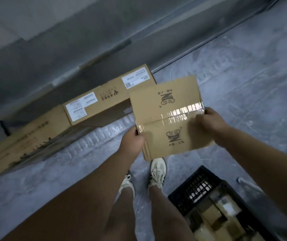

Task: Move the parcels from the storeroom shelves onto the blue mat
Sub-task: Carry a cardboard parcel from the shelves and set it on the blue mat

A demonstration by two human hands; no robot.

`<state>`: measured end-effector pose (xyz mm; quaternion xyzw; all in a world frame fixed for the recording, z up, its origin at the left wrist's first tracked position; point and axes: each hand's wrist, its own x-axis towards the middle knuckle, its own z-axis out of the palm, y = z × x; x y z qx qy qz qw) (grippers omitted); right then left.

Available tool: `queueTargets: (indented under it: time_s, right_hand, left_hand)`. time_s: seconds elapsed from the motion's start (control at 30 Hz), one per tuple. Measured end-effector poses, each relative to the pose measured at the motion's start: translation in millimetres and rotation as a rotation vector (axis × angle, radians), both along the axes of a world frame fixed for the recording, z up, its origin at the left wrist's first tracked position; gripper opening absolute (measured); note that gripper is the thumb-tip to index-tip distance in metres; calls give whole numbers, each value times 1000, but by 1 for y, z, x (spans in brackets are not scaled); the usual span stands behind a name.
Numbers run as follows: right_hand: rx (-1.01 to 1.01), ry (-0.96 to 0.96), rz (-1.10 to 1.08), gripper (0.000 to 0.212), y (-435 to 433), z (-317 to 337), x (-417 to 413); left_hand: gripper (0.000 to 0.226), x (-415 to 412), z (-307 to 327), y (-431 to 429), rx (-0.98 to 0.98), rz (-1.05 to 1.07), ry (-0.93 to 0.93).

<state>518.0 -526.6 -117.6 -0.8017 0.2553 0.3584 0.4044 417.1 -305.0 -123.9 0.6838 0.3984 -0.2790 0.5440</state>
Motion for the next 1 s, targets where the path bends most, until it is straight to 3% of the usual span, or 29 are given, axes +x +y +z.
queueTargets:
  time_s: [0.1,0.23,0.3,0.47,0.63,0.83,1.0]
  right_hand:
    - [28,-128,16,27,-2,100,28]
    - [74,-258,43,37,-3,230,39]
    - [127,-328,45,32,0,287,34]
    - [264,-459,111,29,31,392,16]
    - [365,-538,212,19,79,454,-4]
    - [418,-598,348,25,146,495,-51]
    - [544,-648,486,26,229,526,-111]
  left_hand:
    - [23,21,90,-6,15,9,-104]
    - [28,29,215,-3,14,86,-282]
    - [30,28,272,4,31,131,-389]
    - [33,9,380,36,117,259,-573]
    - [38,-30,438,83,200,381,-694]
    - [38,-103,482,139,145,529,-734]
    - [36,-196,512,198,231,706,-827]
